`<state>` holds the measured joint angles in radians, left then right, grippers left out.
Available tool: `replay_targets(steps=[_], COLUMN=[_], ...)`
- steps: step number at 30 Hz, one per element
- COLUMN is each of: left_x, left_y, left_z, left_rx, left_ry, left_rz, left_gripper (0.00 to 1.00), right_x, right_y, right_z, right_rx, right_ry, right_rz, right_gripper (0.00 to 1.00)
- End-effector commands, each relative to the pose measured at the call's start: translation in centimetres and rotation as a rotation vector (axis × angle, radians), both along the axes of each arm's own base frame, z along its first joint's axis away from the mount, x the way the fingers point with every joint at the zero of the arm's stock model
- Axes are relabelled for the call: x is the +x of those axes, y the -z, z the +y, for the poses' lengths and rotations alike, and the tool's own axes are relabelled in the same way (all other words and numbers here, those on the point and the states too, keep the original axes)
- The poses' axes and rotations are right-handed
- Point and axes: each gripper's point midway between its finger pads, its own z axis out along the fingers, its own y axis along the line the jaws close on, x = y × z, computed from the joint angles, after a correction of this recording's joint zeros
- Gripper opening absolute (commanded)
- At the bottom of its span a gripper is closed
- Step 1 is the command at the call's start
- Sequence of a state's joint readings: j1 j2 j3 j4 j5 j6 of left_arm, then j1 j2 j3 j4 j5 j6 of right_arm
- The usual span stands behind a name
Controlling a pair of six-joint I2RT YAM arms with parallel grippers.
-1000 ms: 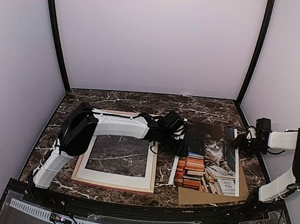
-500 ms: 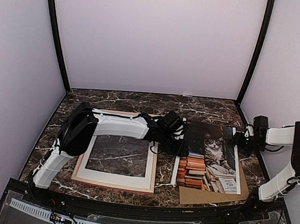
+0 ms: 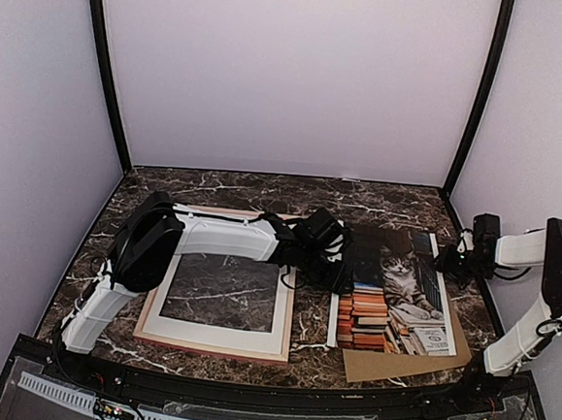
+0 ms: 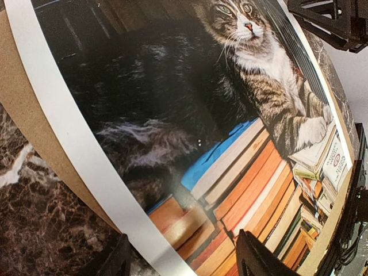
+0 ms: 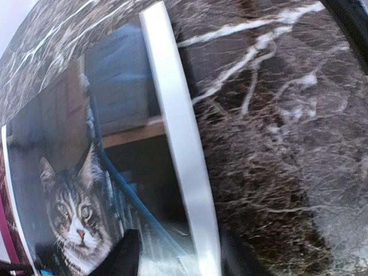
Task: Put the photo into the frame
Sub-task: Pick up the photo from the backboard.
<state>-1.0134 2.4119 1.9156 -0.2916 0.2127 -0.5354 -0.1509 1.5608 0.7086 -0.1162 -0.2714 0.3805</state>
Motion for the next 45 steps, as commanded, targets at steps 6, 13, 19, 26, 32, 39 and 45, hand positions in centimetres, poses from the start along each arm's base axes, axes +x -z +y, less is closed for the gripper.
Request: replay_targets(steps=[6, 13, 19, 26, 32, 39, 45], left_x=[-2.1, -1.8, -1.2, 0.2, 0.9, -0.6, -3.5], left_y=[3.4, 2.7, 0.2, -4.8, -9.7, -15.9, -18.5], left_z=[1.6, 1.6, 1.5, 2.1, 2.6, 1.1, -1.5], left_rx=[0.088, 0.078, 0.047, 0.009, -0.036, -0.209, -0.346], left_ry=[0.03, 0.025, 0.024, 0.001, -0.015, 0.019, 0.055], left_rz=[0.081, 0.074, 0.035, -0.058, -0.147, -0.139, -0.068], left_gripper=[0.65, 0.65, 0.7, 0.81, 0.87, 0.88, 0.88], right_x=[0.5, 0.4, 0.2, -0.4, -1.4, -2.5, -3.0], right_y=[-0.9, -2.9, -5.6, -9.8, -13.6, -16.1, -18.2], right_z=[0.9, 0.8, 1.1, 2.6, 4.8, 9.8, 14.0], right_rx=[0.026, 0.017, 0.023, 0.058, 0.105, 0.209, 0.289], right_ry=[-0.027, -0.024, -0.035, -0.082, -0.112, -0.132, -0.134], right_rz=[-0.019, -0.051, -0.094, -0.151, -0.197, -0.223, -0.255], right_gripper=[0.15, 0.0, 0.0, 0.0, 0.0, 0.0, 0.0])
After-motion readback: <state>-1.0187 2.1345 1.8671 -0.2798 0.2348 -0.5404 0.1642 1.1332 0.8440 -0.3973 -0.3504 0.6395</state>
